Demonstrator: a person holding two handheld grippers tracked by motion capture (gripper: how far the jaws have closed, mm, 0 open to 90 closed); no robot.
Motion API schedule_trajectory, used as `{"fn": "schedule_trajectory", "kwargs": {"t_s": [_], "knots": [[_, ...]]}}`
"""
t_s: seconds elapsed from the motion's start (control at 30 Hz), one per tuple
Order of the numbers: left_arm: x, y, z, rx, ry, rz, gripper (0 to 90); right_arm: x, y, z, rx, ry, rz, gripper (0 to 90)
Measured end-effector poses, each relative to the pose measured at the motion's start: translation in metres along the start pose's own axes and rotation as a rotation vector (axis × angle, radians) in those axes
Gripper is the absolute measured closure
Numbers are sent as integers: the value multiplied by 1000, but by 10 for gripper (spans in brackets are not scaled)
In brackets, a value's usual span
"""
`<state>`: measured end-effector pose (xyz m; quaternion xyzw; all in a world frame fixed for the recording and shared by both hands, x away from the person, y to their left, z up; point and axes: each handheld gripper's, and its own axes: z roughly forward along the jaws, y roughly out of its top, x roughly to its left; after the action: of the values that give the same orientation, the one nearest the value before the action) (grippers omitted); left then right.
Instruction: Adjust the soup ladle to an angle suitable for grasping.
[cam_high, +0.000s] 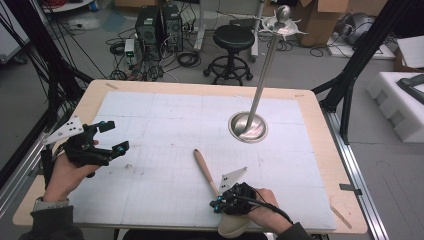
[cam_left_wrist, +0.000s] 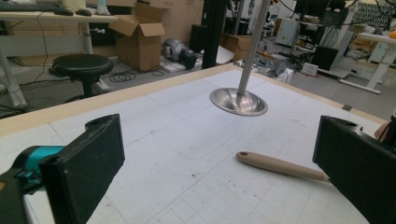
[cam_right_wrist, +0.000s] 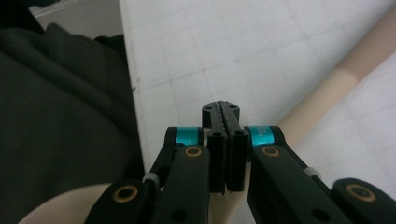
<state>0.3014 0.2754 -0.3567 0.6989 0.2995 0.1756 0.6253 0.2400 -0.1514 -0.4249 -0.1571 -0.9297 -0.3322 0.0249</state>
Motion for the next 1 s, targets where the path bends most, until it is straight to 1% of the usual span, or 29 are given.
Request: {"fn": "schedule_trajectory", "kwargs": {"t_s": [0.13,0.17,0.2,0.23,0.27,0.3,0.37,0.4,0.47,0.5,0.53,0.57,0.7,0.77,0.9,0.97,1.0], "knots": [[1,0,1,0,1,-3,26,3,-1,3,61,22,-16,900],[1,0,0,2,2,-3,26,4,-2,3,61,18,-29,900],[1,0,0,1,2,-4,26,4,-2,2,72,17,-26,900],[1,0,0,1,2,-5,26,3,-2,1,72,16,-38,900],[1,0,0,2,2,-3,26,3,-3,0,78,20,-35,900],[1,0,0,1,2,-3,26,3,-3,0,83,18,-40,900],[1,0,-1,-3,2,-5,26,4,-4,-2,103,-2,-69,900],[1,0,-1,-2,2,-5,26,3,-4,-3,112,-5,-75,900],[1,0,-1,-5,0,-3,26,0,-7,-7,118,-15,-64,900],[1,0,-1,-4,0,-2,26,-2,-9,-10,117,-26,-50,900],[1,0,-1,-4,2,-4,26,-5,-11,-12,115,-35,-60,900],[1,0,-1,-2,2,-4,26,-7,-13,-15,119,-43,-45,900],[1,0,1,1,3,-3,26,-16,-18,-23,118,-69,-27,900],[0,0,1,7,3,-1,26,-20,-19,-25,128,-80,-31,900],[0,-1,1,6,4,-2,26,-25,-19,-30,149,-93,-19,900],[1,-1,1,4,2,-3,26,-28,-19,-32,166,-109,-22,900],[1,-1,1,6,2,0,26,-28,-20,-32,171,-112,-15,900]]}}
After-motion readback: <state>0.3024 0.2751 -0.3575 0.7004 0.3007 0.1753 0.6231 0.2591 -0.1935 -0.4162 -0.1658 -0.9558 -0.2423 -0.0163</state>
